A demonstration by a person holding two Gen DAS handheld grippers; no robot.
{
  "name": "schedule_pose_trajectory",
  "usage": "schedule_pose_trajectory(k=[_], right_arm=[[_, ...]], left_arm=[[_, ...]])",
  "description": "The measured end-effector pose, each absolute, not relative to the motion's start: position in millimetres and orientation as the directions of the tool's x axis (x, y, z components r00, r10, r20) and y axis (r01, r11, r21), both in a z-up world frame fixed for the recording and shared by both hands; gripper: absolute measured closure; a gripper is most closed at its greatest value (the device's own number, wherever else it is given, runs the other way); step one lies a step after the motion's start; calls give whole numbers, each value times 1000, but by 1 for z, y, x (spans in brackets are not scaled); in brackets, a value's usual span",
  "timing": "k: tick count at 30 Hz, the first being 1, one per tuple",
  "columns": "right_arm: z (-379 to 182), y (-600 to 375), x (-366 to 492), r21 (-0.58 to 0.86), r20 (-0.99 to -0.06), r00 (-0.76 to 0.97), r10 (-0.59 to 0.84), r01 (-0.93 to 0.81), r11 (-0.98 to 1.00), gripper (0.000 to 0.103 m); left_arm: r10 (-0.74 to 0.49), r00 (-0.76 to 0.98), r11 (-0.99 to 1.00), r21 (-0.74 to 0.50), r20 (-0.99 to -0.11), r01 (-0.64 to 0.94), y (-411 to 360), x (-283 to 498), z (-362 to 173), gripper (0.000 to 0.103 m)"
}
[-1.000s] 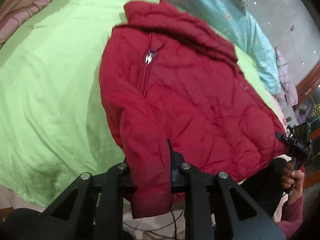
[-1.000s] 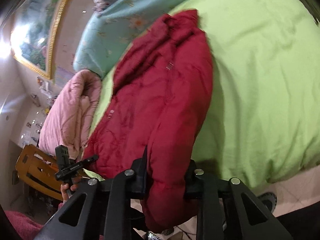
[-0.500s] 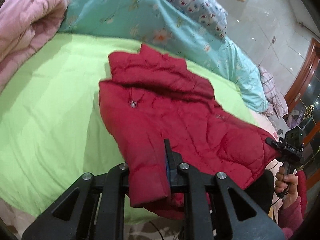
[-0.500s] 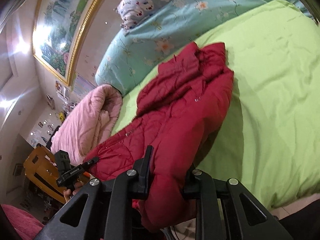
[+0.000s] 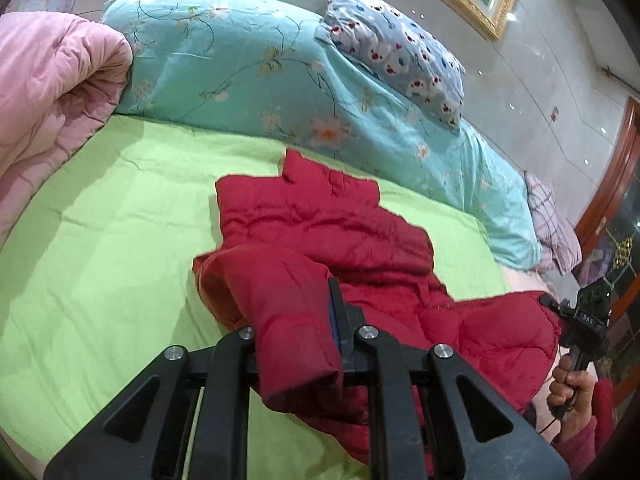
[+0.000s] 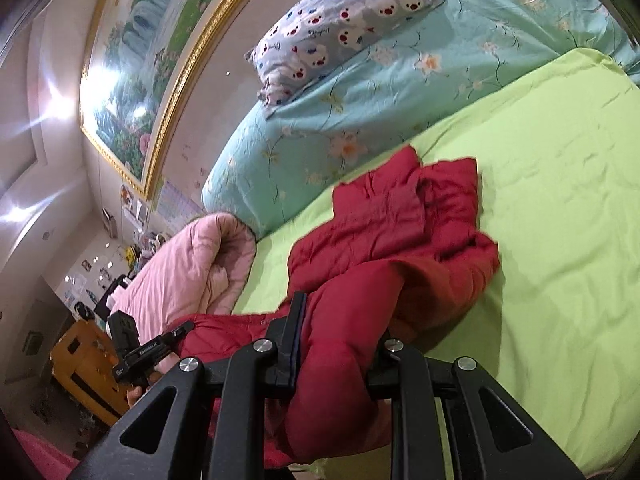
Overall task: Fold large clothes
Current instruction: 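Grasp the jacket hem with the left tool while the right tool grasps it too, then lift the hem with both tools and fold it toward the collar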
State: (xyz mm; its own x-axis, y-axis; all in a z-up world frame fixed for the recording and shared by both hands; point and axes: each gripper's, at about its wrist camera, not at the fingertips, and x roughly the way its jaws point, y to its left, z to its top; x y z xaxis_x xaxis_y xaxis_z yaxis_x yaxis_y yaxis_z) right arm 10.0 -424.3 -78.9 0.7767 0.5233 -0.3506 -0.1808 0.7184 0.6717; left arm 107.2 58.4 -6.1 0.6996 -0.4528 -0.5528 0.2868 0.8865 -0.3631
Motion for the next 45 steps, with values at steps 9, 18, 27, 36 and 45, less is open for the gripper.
schedule_pose_trajectory(k=[9, 18, 27, 36, 45], right_arm=[[-59, -432, 51, 654, -339, 800, 495, -177, 735, 83], [-49, -436, 98, 646, -346, 812, 471, -158, 747, 83], [-46, -441, 154, 635, -377, 806, 457, -134, 761, 83], [-63, -451, 217, 645, -418, 799, 432, -74, 761, 83], [-90, -463, 274, 659, -461, 788, 408, -4, 752, 83]], left_arm=[[-450, 715, 884, -380, -535, 272, 55, 143, 7, 89], [-432, 723, 892, -373, -539, 255, 48, 186, 10, 89], [-412, 716, 901, -368, -563, 230, 41, 241, 5, 89], [-378, 701, 914, -365, -605, 178, 32, 299, -11, 89], [-355, 672, 922, -360, -650, 140, 19, 357, -34, 89]])
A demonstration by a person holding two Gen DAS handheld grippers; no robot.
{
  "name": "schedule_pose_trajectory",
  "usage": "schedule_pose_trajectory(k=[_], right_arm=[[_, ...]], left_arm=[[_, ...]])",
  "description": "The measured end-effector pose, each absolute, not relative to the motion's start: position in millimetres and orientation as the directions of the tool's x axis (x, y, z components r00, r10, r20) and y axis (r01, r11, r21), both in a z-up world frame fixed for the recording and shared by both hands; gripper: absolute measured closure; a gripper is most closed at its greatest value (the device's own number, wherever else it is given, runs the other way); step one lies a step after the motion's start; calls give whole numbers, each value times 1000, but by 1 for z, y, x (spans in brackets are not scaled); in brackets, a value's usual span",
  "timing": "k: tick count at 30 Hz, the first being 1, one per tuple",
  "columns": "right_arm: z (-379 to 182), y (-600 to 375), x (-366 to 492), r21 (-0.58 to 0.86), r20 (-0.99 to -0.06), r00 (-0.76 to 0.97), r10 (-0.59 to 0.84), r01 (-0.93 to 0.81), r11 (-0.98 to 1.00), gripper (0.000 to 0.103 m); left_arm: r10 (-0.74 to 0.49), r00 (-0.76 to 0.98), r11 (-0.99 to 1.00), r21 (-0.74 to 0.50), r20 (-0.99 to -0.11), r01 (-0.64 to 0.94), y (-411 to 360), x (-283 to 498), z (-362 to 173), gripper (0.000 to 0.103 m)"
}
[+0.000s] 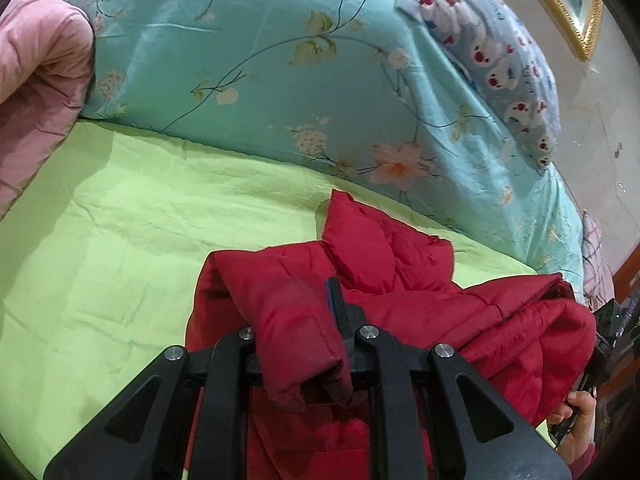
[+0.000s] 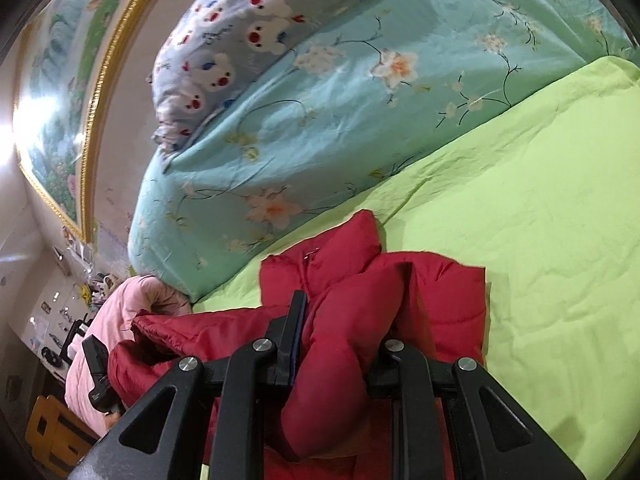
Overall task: Fold large clothes
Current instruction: 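Lift the hem with both tools and fold it toward the collar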
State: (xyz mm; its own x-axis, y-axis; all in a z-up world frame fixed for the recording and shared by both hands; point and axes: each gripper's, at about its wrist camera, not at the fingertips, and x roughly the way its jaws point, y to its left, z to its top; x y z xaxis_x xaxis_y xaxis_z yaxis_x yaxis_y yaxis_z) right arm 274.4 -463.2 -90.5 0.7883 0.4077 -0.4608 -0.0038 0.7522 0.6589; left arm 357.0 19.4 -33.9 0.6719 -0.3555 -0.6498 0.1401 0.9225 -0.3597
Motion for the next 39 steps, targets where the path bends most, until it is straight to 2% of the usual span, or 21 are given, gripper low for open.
schedule_pose_trajectory(k=[15, 33, 39], right_arm=[[-138, -476, 361, 669, -518, 767, 378, 89, 738, 83], [-172, -482, 411, 670, -569, 733, 373, 150, 727, 83], [-181, -486, 422, 693, -573, 719, 393, 170, 700, 83]], left_arm=[[-320, 618, 937, -337, -718, 93, 3, 446, -78, 88], [-293, 532, 947, -317, -795, 48, -5, 500, -109, 85], [-331, 512, 932, -359, -793, 46, 0, 504, -116, 83]])
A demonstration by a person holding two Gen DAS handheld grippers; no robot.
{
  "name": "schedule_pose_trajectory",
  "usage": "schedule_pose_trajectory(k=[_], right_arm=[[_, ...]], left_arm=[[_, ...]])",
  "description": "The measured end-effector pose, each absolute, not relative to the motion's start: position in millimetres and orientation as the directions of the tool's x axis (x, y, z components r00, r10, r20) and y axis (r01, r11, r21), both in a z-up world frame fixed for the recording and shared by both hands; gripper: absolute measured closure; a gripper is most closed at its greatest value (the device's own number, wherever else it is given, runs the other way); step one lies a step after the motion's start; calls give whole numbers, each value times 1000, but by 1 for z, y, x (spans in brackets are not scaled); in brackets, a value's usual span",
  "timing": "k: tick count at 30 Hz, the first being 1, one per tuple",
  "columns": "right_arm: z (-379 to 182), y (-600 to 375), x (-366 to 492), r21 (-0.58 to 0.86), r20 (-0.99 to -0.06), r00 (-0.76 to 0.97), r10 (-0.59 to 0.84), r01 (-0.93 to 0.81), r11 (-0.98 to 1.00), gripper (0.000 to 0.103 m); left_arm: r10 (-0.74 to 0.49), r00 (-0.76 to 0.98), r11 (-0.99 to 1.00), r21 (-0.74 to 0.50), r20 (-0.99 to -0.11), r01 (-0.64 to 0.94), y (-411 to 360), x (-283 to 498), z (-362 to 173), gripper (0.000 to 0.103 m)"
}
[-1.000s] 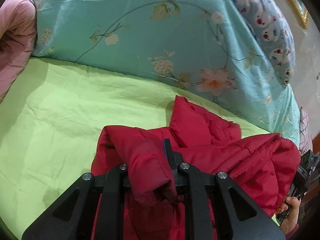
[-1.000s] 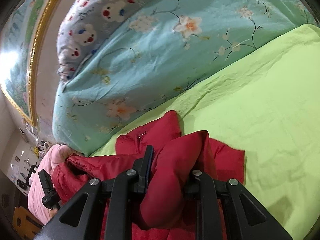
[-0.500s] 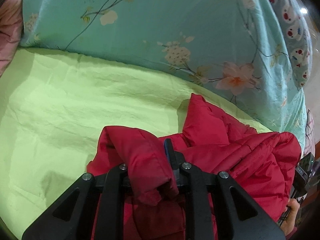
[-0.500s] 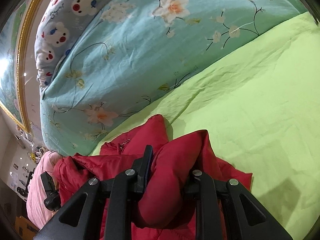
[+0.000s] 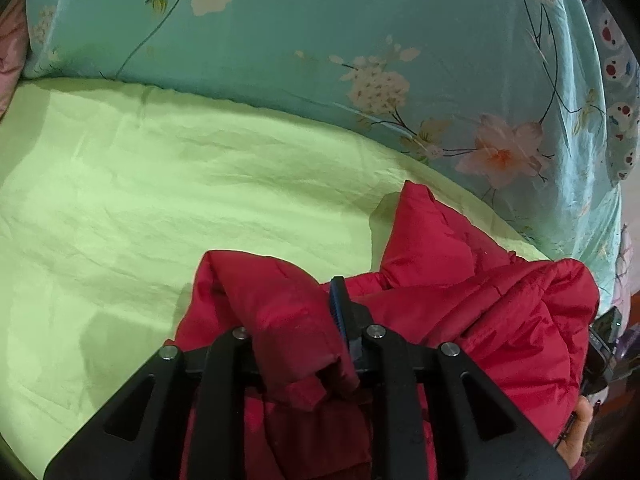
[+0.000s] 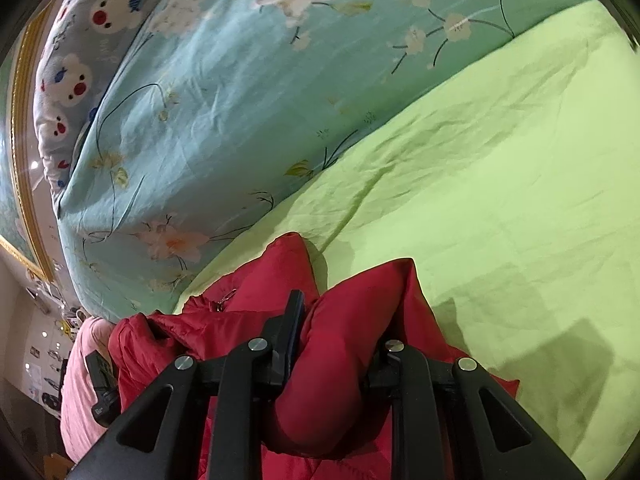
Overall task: Fold large clothes
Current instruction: 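Lift the hem with both tools and fold it toward the collar, then open both tools and release the folded hem onto the jacket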
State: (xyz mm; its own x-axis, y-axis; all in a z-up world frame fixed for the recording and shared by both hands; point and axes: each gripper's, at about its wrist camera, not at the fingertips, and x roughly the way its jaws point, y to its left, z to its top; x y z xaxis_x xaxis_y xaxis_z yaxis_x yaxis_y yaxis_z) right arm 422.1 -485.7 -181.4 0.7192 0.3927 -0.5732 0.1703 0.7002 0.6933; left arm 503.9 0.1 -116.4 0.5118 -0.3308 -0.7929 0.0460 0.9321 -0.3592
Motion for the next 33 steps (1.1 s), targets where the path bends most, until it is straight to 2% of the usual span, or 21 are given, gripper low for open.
schedule_pose_trajectory(k=[4, 10, 19, 22, 23, 24, 28, 33], right_arm=[[-184, -487, 426, 712, -569, 714, 409, 178, 680, 83], [-183, -482, 435, 710, -570, 709, 415, 170, 683, 83], [-184, -481, 439, 758, -540, 730, 419, 206, 619, 83], [-183, -484, 440, 770, -531, 732, 427, 206, 604, 83], [-183, -485, 440, 770, -534, 731, 426, 212, 602, 83], [-183, -485, 440, 768, -537, 731, 421, 218, 602, 83], [-179, -485, 439, 770, -538, 728, 424, 220, 599, 74], [-170, -488, 436, 792, -517, 738, 434, 220, 569, 67]], left_arm=[[-374, 482, 915, -399, -792, 55, 7, 507, -118, 80], [-383, 472, 918, -385, -794, 96, 17, 496, -103, 77], [-494, 384, 867, -474, -780, 151, 44, 495, -92, 65], [-484, 401, 872, -467, -778, 148, 62, 490, -83, 44], [-429, 440, 899, -420, -789, 124, 71, 486, -77, 25], [-381, 480, 919, -382, -790, 100, 79, 482, -72, 16], [-408, 514, 902, -419, -755, 102, 95, 463, -63, 16], [-492, 499, 869, -442, -714, 224, 54, 417, -57, 16]])
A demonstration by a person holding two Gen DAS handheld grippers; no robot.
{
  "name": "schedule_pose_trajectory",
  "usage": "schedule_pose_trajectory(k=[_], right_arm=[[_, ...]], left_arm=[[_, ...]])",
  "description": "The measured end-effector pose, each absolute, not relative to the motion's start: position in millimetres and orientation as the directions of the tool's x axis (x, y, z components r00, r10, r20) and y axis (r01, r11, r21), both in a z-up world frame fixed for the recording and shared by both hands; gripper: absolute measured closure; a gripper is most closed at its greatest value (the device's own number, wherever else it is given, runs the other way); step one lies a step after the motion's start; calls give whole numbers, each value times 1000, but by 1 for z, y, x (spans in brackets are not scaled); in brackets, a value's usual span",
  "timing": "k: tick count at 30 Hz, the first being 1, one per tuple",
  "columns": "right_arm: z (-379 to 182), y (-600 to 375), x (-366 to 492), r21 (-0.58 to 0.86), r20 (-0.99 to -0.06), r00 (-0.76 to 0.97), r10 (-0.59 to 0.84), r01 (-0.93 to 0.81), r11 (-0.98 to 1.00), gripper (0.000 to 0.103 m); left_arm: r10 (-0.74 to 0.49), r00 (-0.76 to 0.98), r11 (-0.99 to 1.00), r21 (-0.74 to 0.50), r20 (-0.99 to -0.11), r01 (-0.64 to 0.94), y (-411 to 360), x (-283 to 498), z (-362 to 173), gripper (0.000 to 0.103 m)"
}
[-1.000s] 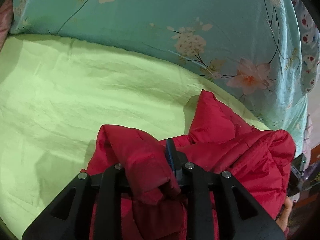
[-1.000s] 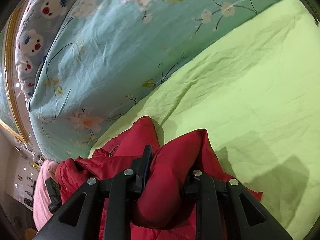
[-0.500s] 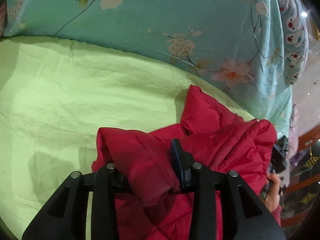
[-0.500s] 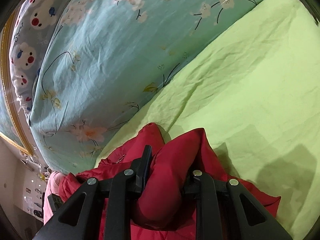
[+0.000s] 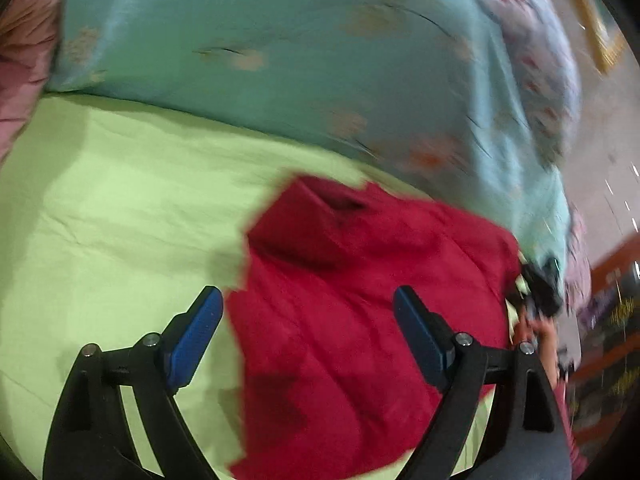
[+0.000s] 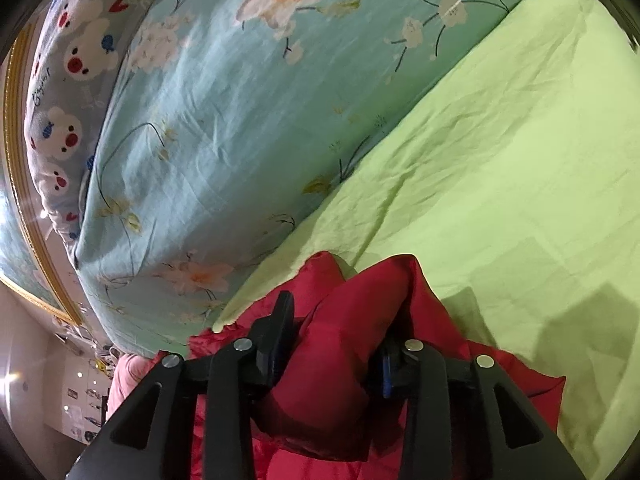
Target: Fold large clothes
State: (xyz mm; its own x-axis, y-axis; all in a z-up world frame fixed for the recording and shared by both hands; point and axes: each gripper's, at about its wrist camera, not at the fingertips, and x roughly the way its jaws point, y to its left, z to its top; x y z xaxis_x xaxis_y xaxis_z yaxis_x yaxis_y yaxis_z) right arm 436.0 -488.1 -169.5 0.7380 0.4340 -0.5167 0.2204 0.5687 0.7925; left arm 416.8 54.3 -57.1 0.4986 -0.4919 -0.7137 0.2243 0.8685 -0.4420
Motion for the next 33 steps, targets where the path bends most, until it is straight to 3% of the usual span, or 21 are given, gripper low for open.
schedule_pose_trajectory(k=[7, 13, 20, 24, 27, 29, 33], right_arm=[[-148, -497, 428, 823, -482, 748, 456, 208, 528, 53], [-119, -508, 409, 829, -438, 790, 430, 169, 533, 37], [-89, -483, 367, 732, -443, 792, 419, 49, 680, 36], [-75, -417, 339, 577, -467, 747, 473, -148, 803, 39], [-75, -375, 327, 497, -483, 708, 515, -263, 827, 47], [-80, -352, 324, 432, -528, 688, 498, -288, 855, 53], [-90, -330, 330, 362, -585, 666, 463, -297, 884, 53]], left_arm=[[-630, 392, 767, -460, -670, 447, -41, 350, -69, 16], [-563, 400, 799, -351, -724, 489, -90, 346, -93, 16], [-634, 400, 767, -473, -662, 433, -74, 356, -86, 16], [-613, 428, 780, -419, -664, 465, -78, 343, -82, 16], [-595, 423, 787, -387, -684, 480, -91, 344, -87, 16], [-574, 442, 801, -363, -689, 476, -93, 343, -90, 16], [-528, 482, 833, -318, -699, 452, -99, 353, -96, 16]])
